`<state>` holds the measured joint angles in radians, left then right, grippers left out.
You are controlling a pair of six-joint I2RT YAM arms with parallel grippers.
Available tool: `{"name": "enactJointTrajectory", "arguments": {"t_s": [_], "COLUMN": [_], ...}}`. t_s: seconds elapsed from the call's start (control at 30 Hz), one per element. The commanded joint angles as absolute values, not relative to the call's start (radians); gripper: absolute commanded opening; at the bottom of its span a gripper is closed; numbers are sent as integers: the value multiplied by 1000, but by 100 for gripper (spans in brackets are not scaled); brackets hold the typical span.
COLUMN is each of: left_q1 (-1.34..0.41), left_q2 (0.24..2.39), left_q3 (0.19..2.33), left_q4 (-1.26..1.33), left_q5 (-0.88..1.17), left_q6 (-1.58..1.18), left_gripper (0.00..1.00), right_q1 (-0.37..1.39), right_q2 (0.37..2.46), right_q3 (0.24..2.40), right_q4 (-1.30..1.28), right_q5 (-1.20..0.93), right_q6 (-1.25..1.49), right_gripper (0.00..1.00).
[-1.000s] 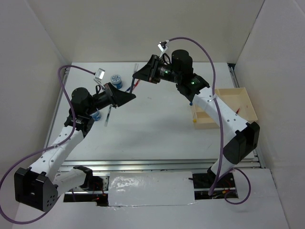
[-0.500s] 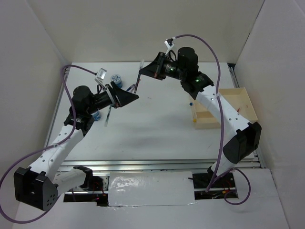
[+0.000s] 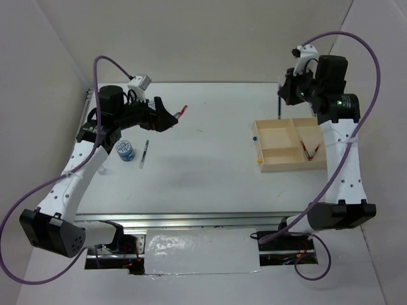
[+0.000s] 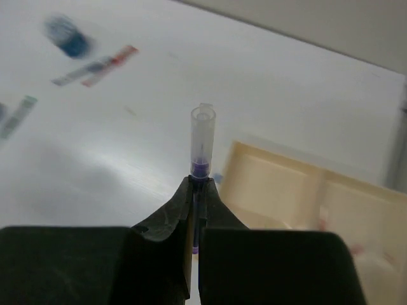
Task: Sort the stationery into containers
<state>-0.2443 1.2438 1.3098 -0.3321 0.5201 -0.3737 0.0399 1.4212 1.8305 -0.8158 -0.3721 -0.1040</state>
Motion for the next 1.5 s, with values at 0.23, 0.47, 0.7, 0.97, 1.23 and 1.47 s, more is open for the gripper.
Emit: {"name": "enactJointTrajectory", "arguments": {"t_s": [0.23, 0.47, 0.7, 0.97, 1.23, 1.47], "left_q1": [-287, -298, -259, -203, -190, -207], "left_q2": [1322, 1334, 1365, 1387, 1480, 1711], "left_q3": [1327, 1301, 1301, 1221, 1177, 1304], "left_q4": [-445, -455, -488, -508, -502, -517], "left_q5": [355, 275, 183, 9, 6, -84], "left_q6": [-170, -134, -133, -86, -44, -41], "left_gripper": [99, 99, 99, 82, 57, 52], "right_q1": [-319, -334, -307, -304, -295, -235], "right_q2": [1638, 1828, 1939, 2016, 1939, 1772], "right_q3": [1724, 1832, 1838, 1884, 1894, 1890], "right_q4": [-1063, -1037, -991, -1022, -1058, -1111], "right_q5": [-15, 37, 120, 132, 65, -86], "right_q6": [-608, -545, -494, -463, -446, -428], "right_gripper": [0, 0, 0, 35, 44, 45]}}
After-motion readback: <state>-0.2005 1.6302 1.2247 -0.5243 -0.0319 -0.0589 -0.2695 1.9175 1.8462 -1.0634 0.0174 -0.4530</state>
